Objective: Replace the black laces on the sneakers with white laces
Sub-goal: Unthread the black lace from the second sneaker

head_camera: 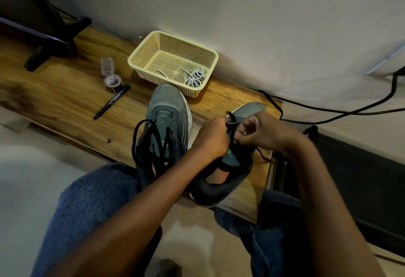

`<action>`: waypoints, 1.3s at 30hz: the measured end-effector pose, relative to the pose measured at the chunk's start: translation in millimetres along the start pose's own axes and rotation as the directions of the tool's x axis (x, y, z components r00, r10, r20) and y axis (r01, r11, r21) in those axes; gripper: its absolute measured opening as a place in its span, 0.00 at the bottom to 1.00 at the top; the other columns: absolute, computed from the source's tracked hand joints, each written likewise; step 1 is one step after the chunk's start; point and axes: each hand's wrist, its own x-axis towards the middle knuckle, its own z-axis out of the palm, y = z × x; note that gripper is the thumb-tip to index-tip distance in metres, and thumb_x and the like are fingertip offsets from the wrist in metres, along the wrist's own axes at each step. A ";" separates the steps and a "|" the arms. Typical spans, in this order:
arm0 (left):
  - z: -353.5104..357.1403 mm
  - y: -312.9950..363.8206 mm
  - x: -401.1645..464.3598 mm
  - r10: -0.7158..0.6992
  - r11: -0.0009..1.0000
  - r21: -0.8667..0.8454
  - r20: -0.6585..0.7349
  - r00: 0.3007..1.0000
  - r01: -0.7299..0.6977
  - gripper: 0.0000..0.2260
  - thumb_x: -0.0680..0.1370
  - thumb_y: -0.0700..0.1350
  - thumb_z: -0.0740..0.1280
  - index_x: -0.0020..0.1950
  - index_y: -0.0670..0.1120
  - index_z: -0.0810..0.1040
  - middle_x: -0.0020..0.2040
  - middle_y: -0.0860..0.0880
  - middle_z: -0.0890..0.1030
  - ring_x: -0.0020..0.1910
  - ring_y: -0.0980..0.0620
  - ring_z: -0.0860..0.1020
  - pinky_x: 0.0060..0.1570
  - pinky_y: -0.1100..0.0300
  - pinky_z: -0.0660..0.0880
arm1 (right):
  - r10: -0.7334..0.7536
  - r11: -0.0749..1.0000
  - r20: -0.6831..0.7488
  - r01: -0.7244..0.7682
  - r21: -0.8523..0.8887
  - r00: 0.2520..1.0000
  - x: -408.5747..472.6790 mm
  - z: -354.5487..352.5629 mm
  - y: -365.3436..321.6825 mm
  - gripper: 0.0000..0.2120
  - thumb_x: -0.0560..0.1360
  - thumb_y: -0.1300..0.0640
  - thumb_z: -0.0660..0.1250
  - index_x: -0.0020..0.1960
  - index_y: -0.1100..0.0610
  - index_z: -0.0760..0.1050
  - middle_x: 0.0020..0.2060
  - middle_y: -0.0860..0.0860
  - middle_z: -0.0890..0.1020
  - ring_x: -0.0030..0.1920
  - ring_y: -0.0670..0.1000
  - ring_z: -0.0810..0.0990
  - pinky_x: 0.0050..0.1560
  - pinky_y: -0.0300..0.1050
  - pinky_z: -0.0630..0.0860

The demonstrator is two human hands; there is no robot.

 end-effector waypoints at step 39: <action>8.1 -0.3 5.1 0.040 0.998 0.049 0.073 0.997 -0.044 0.12 0.78 0.39 0.58 0.58 0.45 0.77 0.52 0.41 0.81 0.52 0.40 0.79 0.53 0.45 0.76 | 0.174 0.874 -0.533 -0.379 -0.304 0.828 20.5 35.1 -9.3 0.10 0.72 0.55 0.72 0.42 0.61 0.75 0.39 0.56 0.76 0.44 0.58 0.78 0.36 0.45 0.68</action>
